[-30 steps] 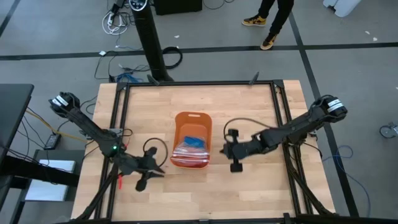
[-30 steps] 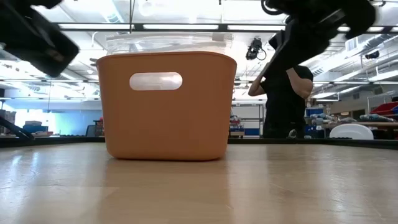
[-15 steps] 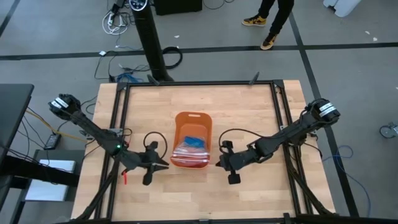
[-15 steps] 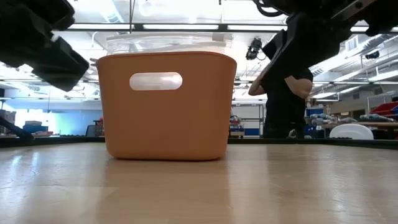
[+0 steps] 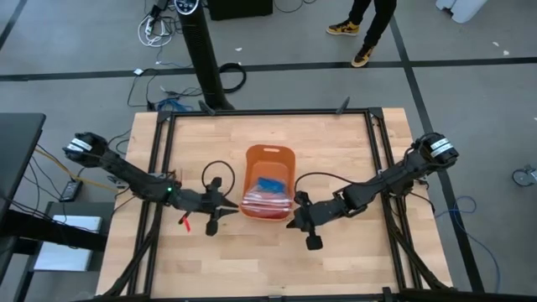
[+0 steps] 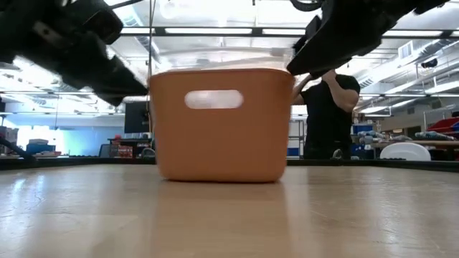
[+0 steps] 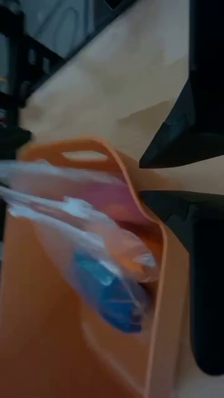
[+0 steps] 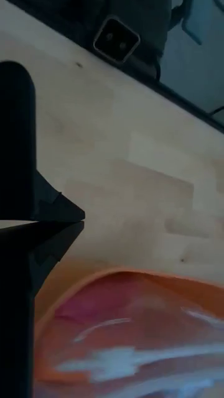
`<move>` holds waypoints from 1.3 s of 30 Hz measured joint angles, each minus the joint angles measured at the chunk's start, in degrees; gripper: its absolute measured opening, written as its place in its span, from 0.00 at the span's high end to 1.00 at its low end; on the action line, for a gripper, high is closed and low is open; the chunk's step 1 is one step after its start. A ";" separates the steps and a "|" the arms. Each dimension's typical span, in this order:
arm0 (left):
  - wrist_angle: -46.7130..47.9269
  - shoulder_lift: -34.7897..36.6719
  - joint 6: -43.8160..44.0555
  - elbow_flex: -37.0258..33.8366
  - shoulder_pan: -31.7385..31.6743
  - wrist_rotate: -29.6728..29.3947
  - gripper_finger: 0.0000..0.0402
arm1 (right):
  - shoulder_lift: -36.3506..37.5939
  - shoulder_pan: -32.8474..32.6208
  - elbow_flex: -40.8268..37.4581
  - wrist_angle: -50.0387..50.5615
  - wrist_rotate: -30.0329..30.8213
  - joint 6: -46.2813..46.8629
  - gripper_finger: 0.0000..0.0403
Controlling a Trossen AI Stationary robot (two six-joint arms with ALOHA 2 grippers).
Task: Roll bandage
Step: Move the orange bin from the bottom right to the center of the table, then return to Home Position
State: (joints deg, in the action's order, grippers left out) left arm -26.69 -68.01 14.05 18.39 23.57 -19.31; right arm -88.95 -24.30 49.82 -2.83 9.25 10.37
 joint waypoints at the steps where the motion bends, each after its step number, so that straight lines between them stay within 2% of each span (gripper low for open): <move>1: -2.01 -0.63 -0.66 0.00 -0.94 1.17 0.82 | 0.00 0.35 0.00 0.01 0.36 -0.20 1.00; 5: -7.35 -1.90 -3.06 0.02 -3.09 4.35 0.82 | 0.00 1.74 0.00 0.52 5.19 -0.19 1.00; 9: -6.65 -1.00 -3.33 0.00 -3.23 5.05 0.82 | 0.08 2.73 0.00 3.09 10.63 0.30 1.00; 15: -4.21 4.35 -6.18 0.04 -3.25 6.02 0.82 | 4.54 1.34 0.00 4.24 10.70 -5.01 1.00; 20: 6.54 14.22 -11.00 1.40 -3.34 6.09 0.82 | 14.43 0.35 -1.80 8.14 10.20 -11.00 1.00; 23: 14.59 22.10 -13.92 1.52 -3.72 5.91 0.82 | 21.56 3.15 -8.35 2.58 4.84 -15.02 1.00; 26: 15.74 28.23 -17.68 0.19 -6.89 6.94 0.82 | 27.87 9.87 -16.82 -6.66 -1.82 -17.66 1.00; 31: 17.27 35.75 -19.58 -1.86 -17.43 18.81 0.82 | 34.92 22.38 -24.91 -14.38 -14.74 -19.56 1.00; 35: 20.49 38.40 -18.51 -3.61 -25.10 24.23 0.82 | 43.22 28.09 -28.89 -14.74 -18.51 -21.06 1.00; 39: 23.50 42.81 -18.03 -4.90 -28.82 26.68 0.82 | 54.71 30.97 -33.73 -13.53 -19.63 -20.64 1.00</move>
State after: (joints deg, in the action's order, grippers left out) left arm -3.18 -25.20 -3.98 13.49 -5.25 7.37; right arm -34.24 6.67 16.09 -16.36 -10.37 -10.27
